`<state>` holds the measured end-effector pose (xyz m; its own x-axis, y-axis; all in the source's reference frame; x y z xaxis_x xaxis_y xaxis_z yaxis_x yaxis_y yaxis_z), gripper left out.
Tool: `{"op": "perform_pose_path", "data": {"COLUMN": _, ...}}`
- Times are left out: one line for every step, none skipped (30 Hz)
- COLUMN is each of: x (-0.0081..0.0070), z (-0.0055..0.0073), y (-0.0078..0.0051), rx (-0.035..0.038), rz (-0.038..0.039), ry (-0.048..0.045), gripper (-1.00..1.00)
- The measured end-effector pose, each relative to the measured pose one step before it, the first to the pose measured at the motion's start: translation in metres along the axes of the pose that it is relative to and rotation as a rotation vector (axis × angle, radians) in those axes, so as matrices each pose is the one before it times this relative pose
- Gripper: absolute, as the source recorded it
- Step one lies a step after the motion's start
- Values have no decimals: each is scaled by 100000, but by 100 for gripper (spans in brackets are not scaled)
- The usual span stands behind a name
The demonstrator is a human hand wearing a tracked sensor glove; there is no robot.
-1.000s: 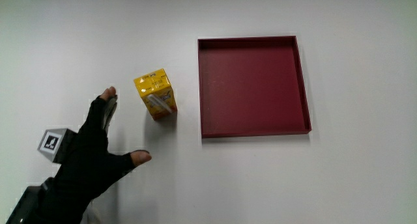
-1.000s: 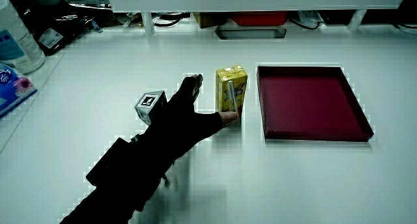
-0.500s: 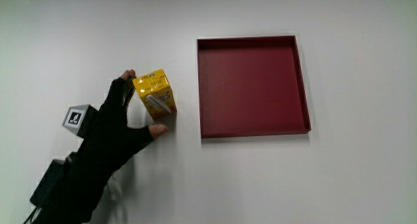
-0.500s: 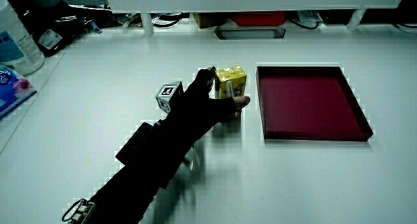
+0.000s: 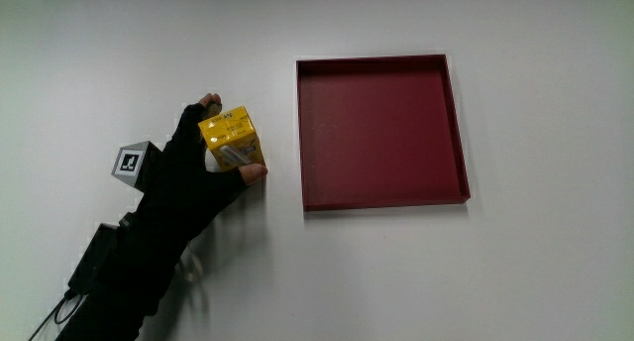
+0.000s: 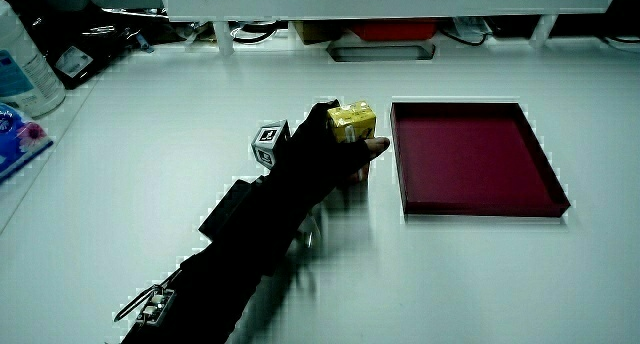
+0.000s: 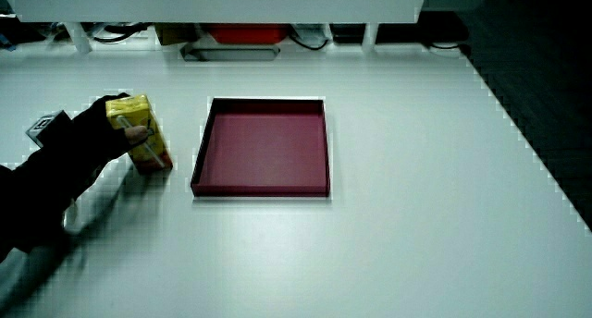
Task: Pick ice redtea
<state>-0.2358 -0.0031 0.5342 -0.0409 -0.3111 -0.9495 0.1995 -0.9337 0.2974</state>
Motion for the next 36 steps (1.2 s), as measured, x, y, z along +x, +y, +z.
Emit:
{"op": "perform_pose_path", "data": {"x": 139, "z": -82, "y": -25, "rx": -161, "rz": -181, "ry": -543, "gripper": 0}}
{"op": "perform_pose_path", "data": {"x": -143, "z": 131, "y": 20, "rx": 228, "rz": -65, "ry": 919, "gripper": 0}}
{"op": "perform_pose_path", "data": {"x": 9, "z": 19, "y": -42, "rx": 759, "rz": 123, "ry": -703, "gripper": 0}}
{"op": "perform_pose_path", "data": {"x": 39, "z": 84, "y": -4, "rx": 470, "rz": -437, "ry": 817, "gripper": 0}}
{"op": "perform_pose_path", "data": {"x": -92, "z": 176, "y": 30, "rx": 1439, "rz": -10, "ry": 523, "gripper": 5}}
{"op": "perform_pose_path", "data": {"x": 50, "z": 77, "y": 28, "rx": 245, "rz": -1102, "ry": -189, "gripper": 9}}
{"op": "perform_pose_path", "data": {"x": -173, "z": 213, "y": 92, "rx": -15, "rz": -255, "ry": 834, "gripper": 14}}
{"op": "perform_pose_path", "data": {"x": 64, "z": 61, "y": 51, "rx": 340, "rz": 62, "ry": 786, "gripper": 18}}
{"op": "perform_pose_path", "data": {"x": 68, "z": 20, "y": 21, "rx": 606, "rz": -78, "ry": -768, "gripper": 23}}
{"op": "perform_pose_path", "data": {"x": 104, "z": 88, "y": 44, "rx": -401, "rz": -300, "ry": 570, "gripper": 27}}
{"op": "perform_pose_path", "data": {"x": -92, "z": 186, "y": 49, "rx": 22, "rz": 824, "ry": 1069, "gripper": 32}}
{"op": "perform_pose_path", "data": {"x": 44, "z": 54, "y": 18, "rx": 208, "rz": -504, "ry": -380, "gripper": 36}}
{"op": "perform_pose_path", "data": {"x": -188, "z": 192, "y": 53, "rx": 67, "rz": -496, "ry": 725, "gripper": 41}}
{"op": "perform_pose_path", "data": {"x": 155, "z": -18, "y": -74, "rx": -303, "rz": -385, "ry": -876, "gripper": 45}}
{"op": "perform_pose_path", "data": {"x": -347, "z": 279, "y": 19, "rx": 206, "rz": -458, "ry": -173, "gripper": 50}}
{"op": "perform_pose_path", "data": {"x": 340, "z": -176, "y": -88, "rx": 28, "rz": -512, "ry": -856, "gripper": 55}}
{"op": "perform_pose_path", "data": {"x": -38, "z": 45, "y": 11, "rx": 287, "rz": -476, "ry": 1039, "gripper": 59}}
{"op": "perform_pose_path", "data": {"x": -161, "z": 128, "y": 14, "rx": 429, "rz": 320, "ry": 915, "gripper": 64}}
{"op": "perform_pose_path", "data": {"x": -104, "z": 73, "y": 16, "rx": 198, "rz": -291, "ry": 310, "gripper": 68}}
{"op": "perform_pose_path", "data": {"x": 103, "z": -65, "y": -46, "rx": 347, "rz": -776, "ry": -582, "gripper": 73}}
{"op": "perform_pose_path", "data": {"x": 33, "z": -26, "y": -37, "rx": -279, "rz": -443, "ry": -310, "gripper": 77}}
{"op": "perform_pose_path", "data": {"x": -73, "z": 58, "y": -43, "rx": 633, "rz": -60, "ry": 736, "gripper": 82}}
{"op": "perform_pose_path", "data": {"x": 93, "z": -74, "y": -42, "rx": -224, "rz": -704, "ry": -901, "gripper": 86}}
{"op": "perform_pose_path", "data": {"x": -86, "z": 33, "y": -24, "rx": 571, "rz": -1335, "ry": -474, "gripper": 91}}
{"op": "perform_pose_path", "data": {"x": -21, "z": 6, "y": -103, "rx": 499, "rz": 543, "ry": -796, "gripper": 95}}
{"op": "perform_pose_path", "data": {"x": -81, "z": 82, "y": -38, "rx": 473, "rz": -981, "ry": 1019, "gripper": 100}}
{"op": "perform_pose_path", "data": {"x": -128, "z": 40, "y": -13, "rx": 98, "rz": -544, "ry": -579, "gripper": 100}}
{"op": "perform_pose_path", "data": {"x": 109, "z": -96, "y": 26, "rx": -227, "rz": -1043, "ry": -682, "gripper": 100}}
{"op": "perform_pose_path", "data": {"x": -154, "z": 130, "y": 66, "rx": 370, "rz": -112, "ry": 1007, "gripper": 100}}
{"op": "perform_pose_path", "data": {"x": 367, "z": -177, "y": 42, "rx": -768, "rz": -644, "ry": -511, "gripper": 100}}
{"op": "perform_pose_path", "data": {"x": 261, "z": -129, "y": 123, "rx": -801, "rz": -676, "ry": -296, "gripper": 100}}
{"op": "perform_pose_path", "data": {"x": 551, "z": -300, "y": 148, "rx": -292, "rz": -1001, "ry": 191, "gripper": 100}}
{"op": "perform_pose_path", "data": {"x": 414, "z": -234, "y": 164, "rx": -809, "rz": -1021, "ry": -285, "gripper": 100}}
{"op": "perform_pose_path", "data": {"x": 355, "z": -192, "y": 180, "rx": -739, "rz": -579, "ry": 908, "gripper": 100}}
{"op": "perform_pose_path", "data": {"x": 442, "z": -299, "y": 212, "rx": -1205, "rz": -1353, "ry": -588, "gripper": 100}}
{"op": "perform_pose_path", "data": {"x": 393, "z": -264, "y": 216, "rx": -344, "rz": -588, "ry": 870, "gripper": 100}}
